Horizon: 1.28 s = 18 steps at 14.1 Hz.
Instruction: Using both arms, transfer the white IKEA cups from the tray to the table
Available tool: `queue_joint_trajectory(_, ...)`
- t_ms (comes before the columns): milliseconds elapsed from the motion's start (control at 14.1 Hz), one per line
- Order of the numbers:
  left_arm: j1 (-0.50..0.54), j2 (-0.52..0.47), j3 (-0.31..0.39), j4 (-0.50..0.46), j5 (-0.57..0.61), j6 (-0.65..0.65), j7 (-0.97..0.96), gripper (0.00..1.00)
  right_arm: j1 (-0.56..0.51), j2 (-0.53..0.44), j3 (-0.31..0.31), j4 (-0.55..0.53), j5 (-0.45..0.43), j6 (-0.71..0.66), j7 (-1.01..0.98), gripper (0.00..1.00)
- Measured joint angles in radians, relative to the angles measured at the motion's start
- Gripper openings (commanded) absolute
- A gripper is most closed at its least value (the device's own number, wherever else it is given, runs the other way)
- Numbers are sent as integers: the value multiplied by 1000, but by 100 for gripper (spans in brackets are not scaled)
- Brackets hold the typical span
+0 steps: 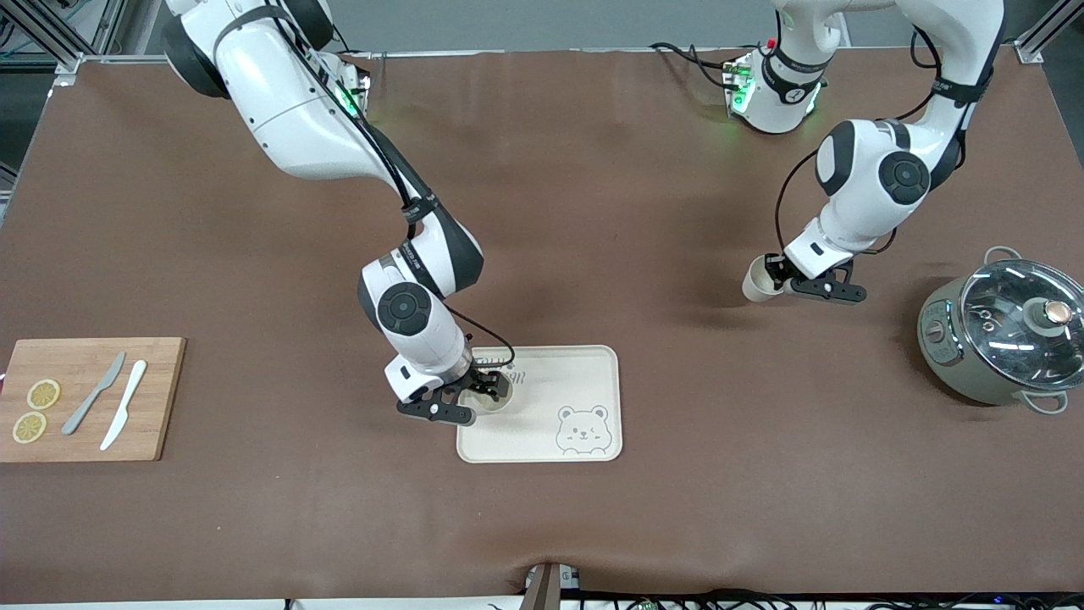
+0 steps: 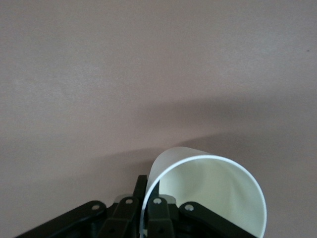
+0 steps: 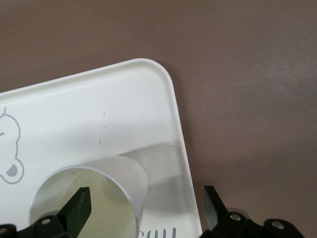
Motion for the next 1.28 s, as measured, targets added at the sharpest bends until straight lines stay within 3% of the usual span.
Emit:
queue_joint_trajectory(71,0,23,0,0,0,33,0,0,0,0,-1,0,0,0,0,92)
queue_joint_trajectory(213,0,69,0,0,0,99,0,0,0,0,-4,0,0,0,0,62)
queue_joint_trajectory(426,1,99,1,7,0,124,0,0,-1,0,-9,0,0,-1,0,38)
queue_joint_trajectory(497,1,101,1,9,0,125,0,15,-1,0,-9,2,0,-3,0,28)
queue_joint_trajectory(569,1,105,1,9,0,130,1,99,-1,0,-9,4,0,-6,0,16)
queue_joint_trajectory(711,1,118,1,14,0,140,5,100,0,0,-9,8,0,-10,0,0)
queue_joint_trajectory(995,-1,121,0,40,0,130,5,100,4,0,-5,9,0,-11,0,0)
queue_joint_trajectory(1279,-1,87,0,74,0,21,-6,100,7,-1,-5,21,0,-17,1,0)
